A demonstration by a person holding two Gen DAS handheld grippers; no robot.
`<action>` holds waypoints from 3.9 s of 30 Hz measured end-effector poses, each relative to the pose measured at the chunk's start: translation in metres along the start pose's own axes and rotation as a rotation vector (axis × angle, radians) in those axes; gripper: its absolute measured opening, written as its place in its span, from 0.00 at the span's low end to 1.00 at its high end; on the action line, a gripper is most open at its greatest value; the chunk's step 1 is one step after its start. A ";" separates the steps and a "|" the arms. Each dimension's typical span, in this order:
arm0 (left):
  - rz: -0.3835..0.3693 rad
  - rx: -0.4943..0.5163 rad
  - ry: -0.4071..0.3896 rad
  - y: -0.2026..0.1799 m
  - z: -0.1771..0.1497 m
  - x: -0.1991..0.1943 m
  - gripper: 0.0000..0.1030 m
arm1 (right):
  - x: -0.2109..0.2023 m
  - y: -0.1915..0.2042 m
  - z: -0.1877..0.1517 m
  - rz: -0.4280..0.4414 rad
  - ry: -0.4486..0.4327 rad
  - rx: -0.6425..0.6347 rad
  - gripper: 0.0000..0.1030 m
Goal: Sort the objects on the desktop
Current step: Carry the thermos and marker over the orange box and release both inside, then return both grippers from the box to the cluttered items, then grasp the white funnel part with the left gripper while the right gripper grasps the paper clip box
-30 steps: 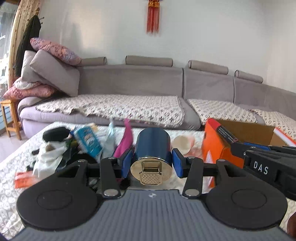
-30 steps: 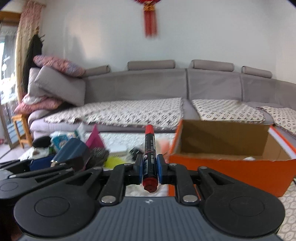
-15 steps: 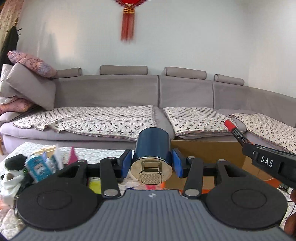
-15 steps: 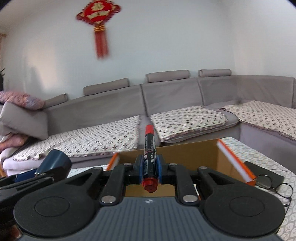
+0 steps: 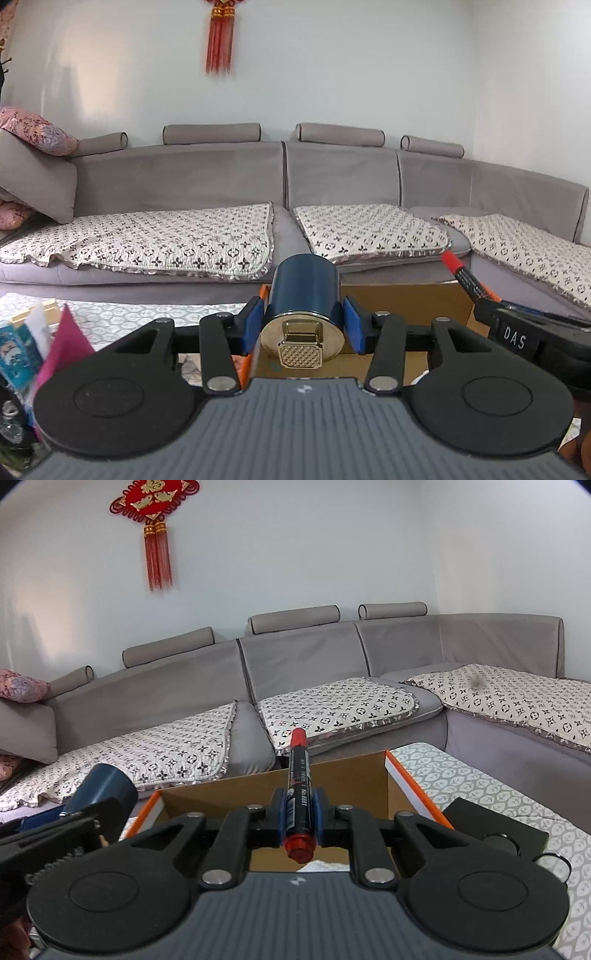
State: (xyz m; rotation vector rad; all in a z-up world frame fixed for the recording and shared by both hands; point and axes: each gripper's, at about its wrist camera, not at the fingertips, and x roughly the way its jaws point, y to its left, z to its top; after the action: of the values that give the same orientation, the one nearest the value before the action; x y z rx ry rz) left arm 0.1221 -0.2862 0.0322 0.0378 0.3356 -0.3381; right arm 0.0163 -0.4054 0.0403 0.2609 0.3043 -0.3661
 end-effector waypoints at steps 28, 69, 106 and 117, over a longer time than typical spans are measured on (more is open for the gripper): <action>0.017 -0.024 -0.039 -0.004 0.005 -0.018 0.99 | 0.014 -0.007 -0.010 -0.031 -0.023 0.036 0.70; 0.071 -0.024 0.016 0.074 -0.009 -0.080 1.00 | -0.035 0.055 -0.010 0.087 -0.102 0.002 1.00; 0.345 -0.067 0.217 0.199 -0.123 -0.110 0.98 | -0.063 0.213 -0.135 0.366 0.254 -0.348 1.00; 0.325 -0.081 0.292 0.202 -0.126 -0.105 0.82 | -0.047 0.220 -0.137 0.349 0.315 -0.367 0.77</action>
State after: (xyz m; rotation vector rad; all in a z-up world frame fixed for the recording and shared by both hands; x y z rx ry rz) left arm 0.0556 -0.0505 -0.0564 0.0613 0.6236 0.0053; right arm 0.0264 -0.1515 -0.0280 0.0057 0.6177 0.0816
